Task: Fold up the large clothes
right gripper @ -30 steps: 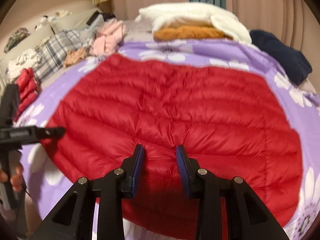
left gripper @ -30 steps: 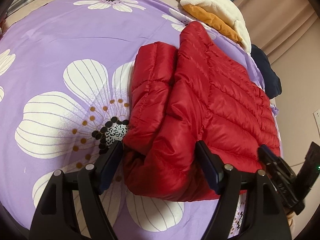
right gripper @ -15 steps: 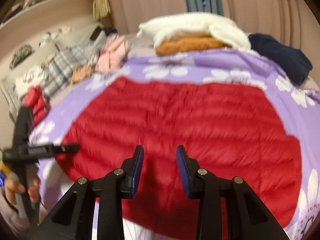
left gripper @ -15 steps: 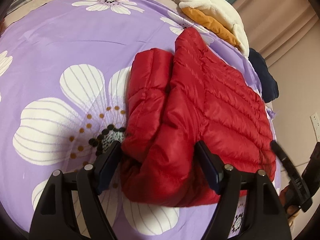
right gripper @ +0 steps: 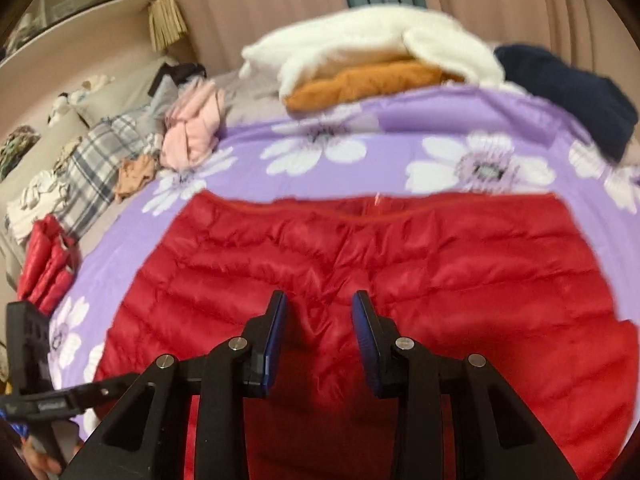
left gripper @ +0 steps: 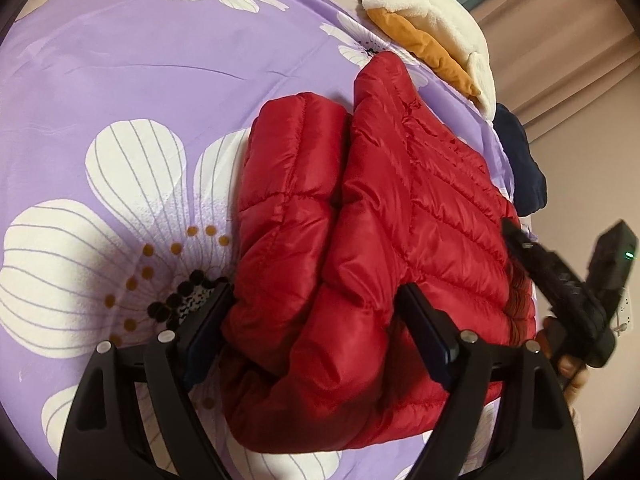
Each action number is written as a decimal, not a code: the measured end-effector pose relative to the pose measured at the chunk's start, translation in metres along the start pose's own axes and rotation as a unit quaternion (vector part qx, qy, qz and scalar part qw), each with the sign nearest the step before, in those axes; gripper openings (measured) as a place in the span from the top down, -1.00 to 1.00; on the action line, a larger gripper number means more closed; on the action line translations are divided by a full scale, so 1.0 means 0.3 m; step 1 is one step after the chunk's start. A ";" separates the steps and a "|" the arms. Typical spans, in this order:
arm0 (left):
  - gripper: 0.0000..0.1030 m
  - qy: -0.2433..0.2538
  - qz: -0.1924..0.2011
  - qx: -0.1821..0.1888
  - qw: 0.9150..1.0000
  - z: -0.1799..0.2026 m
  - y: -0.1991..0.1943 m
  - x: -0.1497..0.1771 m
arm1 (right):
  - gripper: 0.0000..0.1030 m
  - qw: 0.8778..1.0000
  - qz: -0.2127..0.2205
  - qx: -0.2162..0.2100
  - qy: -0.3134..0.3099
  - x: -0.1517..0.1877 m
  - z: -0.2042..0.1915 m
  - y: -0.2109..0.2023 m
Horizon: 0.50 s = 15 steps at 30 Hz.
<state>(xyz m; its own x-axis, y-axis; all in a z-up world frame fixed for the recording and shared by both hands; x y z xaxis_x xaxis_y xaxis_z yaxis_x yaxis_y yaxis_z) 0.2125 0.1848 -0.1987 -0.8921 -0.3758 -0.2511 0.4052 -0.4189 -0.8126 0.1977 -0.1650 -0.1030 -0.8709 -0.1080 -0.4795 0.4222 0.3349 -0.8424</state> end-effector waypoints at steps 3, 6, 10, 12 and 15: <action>-0.65 0.003 -0.001 0.000 1.000 -0.001 0.008 -0.010 | 0.29 1.000 -0.022 0.018 -0.007 0.008 -0.003 0.064; -0.62 0.007 0.000 -0.009 1.000 0.010 0.013 -0.012 | 0.29 0.999 -0.030 0.026 -0.013 0.006 -0.008 0.071; -0.41 0.020 0.006 -0.019 1.000 0.028 0.008 -0.008 | 0.29 1.000 -0.017 0.017 -0.021 0.016 -0.018 -0.004; -0.33 0.027 0.010 -0.023 0.999 0.035 0.001 -0.001 | 0.29 0.999 0.001 0.002 -0.033 0.036 -0.026 -0.061; -0.15 0.035 0.017 -0.026 0.999 0.044 -0.009 0.001 | 0.29 0.998 0.022 -0.001 -0.054 0.091 -0.046 -0.146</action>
<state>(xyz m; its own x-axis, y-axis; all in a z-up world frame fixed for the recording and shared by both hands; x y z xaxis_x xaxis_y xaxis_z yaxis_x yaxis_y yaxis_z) 0.2139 0.1750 -0.1898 -0.8908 -0.3297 -0.3126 0.4254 -0.3638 -0.8286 0.1520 -0.1696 -0.0757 -0.8191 -0.1938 -0.5399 0.4591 0.3426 -0.8196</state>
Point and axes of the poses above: each gripper's, at about its wrist camera, not at the fingertips, and y roughly the way its jaws point, z to its right, x to its underside, the point moved 1 cm from there along y, roughly the way its jaws point, and after that the axes turned 13 degrees about -z, right-handed, at the moved point
